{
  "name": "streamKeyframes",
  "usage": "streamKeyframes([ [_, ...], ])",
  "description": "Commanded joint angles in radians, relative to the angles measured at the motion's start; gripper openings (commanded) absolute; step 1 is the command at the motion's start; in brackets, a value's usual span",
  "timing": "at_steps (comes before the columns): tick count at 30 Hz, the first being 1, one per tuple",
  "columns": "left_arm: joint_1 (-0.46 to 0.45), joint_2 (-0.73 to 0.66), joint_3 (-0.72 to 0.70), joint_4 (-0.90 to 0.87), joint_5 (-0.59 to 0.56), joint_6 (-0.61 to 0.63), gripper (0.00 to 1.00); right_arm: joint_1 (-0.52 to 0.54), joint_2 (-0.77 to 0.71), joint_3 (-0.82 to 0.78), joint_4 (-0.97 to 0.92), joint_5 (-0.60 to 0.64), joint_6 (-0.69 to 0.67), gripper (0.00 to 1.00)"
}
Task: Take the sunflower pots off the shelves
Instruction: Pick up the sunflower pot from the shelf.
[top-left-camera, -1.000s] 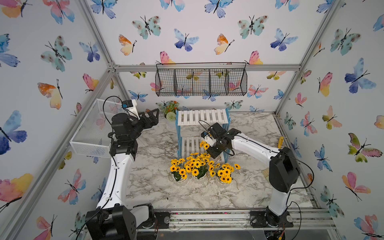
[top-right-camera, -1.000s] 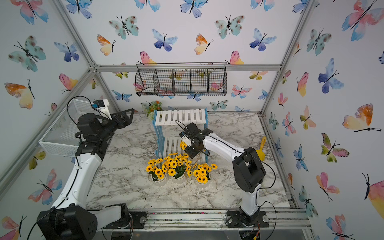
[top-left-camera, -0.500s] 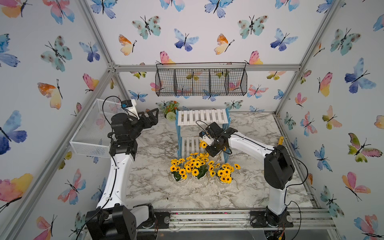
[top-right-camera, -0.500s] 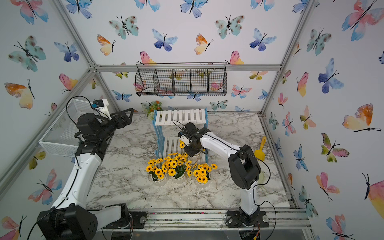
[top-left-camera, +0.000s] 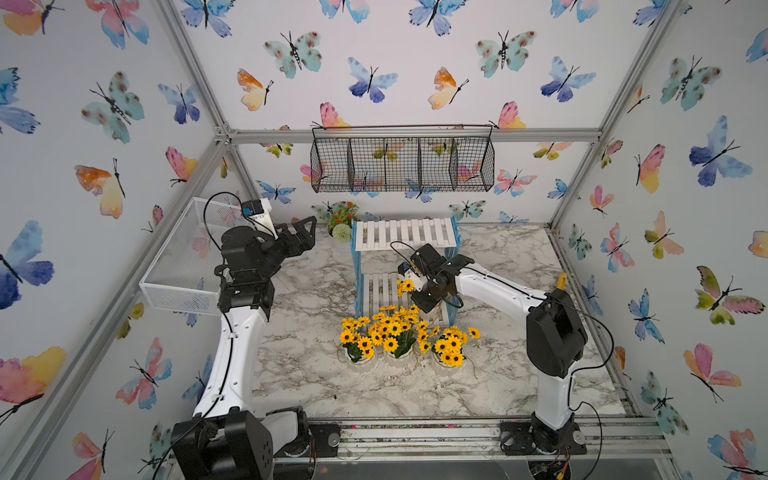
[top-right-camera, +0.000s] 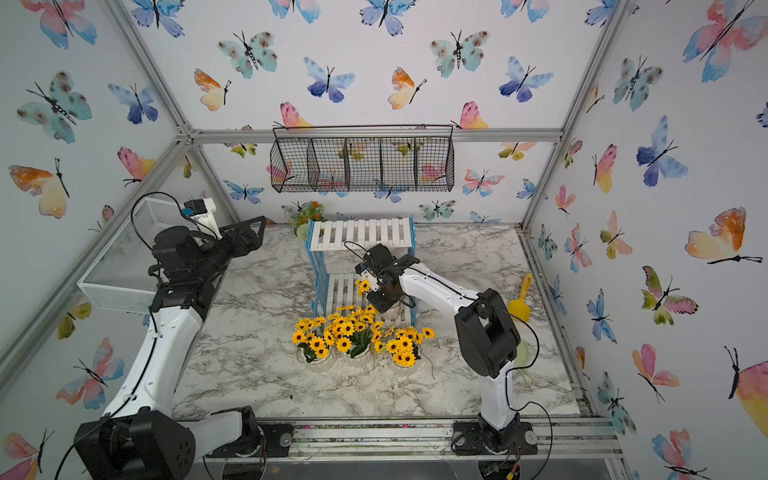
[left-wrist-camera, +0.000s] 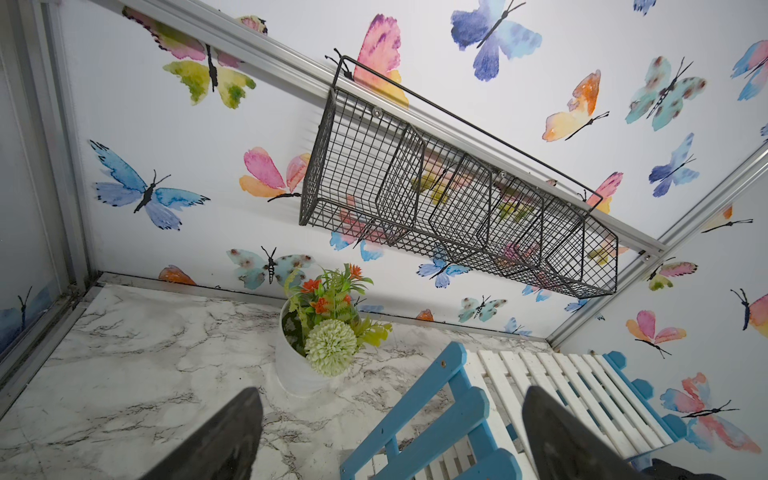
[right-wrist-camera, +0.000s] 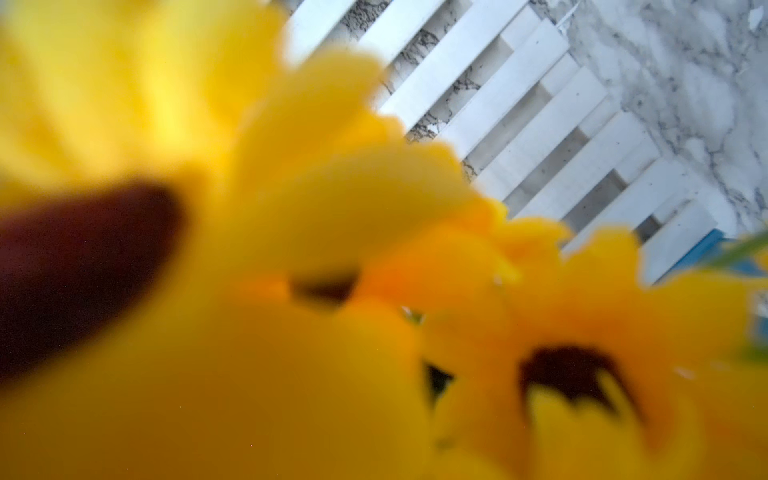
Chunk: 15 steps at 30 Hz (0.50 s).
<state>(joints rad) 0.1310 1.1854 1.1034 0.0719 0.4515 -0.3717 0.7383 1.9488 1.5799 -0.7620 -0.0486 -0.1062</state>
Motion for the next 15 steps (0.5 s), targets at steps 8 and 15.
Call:
streamKeyframes([
  [8, 0.009, 0.001, 0.003, 0.037, 0.023, -0.008, 0.97, -0.005, 0.004, -0.001, 0.013, 0.013, 0.003, 0.04],
  [15, 0.01, 0.0, 0.003, 0.037, 0.023, -0.01, 0.97, 0.0, -0.053, -0.026, 0.051, 0.004, 0.007, 0.02],
])
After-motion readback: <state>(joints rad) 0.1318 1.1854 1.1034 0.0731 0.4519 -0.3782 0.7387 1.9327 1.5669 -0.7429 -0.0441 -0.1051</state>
